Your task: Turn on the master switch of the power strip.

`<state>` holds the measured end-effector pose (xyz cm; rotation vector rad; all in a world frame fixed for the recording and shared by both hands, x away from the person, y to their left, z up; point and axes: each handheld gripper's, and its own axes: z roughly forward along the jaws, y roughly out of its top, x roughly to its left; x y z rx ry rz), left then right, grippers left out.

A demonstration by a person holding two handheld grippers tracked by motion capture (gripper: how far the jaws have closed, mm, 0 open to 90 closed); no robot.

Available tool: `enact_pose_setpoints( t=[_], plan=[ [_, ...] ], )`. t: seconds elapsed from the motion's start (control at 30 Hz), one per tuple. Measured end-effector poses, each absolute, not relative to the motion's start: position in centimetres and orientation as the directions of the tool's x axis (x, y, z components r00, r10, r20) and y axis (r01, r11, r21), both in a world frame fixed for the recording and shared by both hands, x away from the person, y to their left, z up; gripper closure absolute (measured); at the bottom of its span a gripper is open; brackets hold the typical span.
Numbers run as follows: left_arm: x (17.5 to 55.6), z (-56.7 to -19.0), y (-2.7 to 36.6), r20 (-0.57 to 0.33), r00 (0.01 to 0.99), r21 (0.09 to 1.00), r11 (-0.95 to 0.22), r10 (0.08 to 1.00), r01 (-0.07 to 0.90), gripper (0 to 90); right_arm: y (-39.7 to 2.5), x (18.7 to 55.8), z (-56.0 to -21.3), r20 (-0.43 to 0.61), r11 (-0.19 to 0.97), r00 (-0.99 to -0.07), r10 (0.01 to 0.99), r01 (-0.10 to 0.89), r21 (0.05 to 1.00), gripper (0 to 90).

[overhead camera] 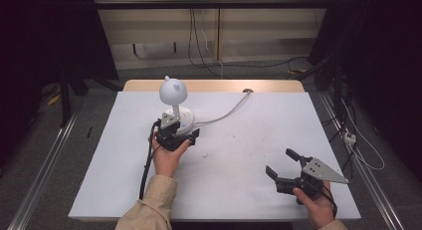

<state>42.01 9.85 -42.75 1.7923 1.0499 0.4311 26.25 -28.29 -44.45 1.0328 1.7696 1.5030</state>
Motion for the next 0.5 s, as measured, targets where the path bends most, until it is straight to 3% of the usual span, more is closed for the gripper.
enact_pose_setpoints(
  t=[0.5],
  plan=[
    [40.8,-42.7,11.3,-0.159,0.59,0.876,-0.163,0.792,0.455,9.5,-28.3,26.2,-44.4,0.041,0.064,-0.523,0.852,0.182,0.981,7.0]
  ],
)
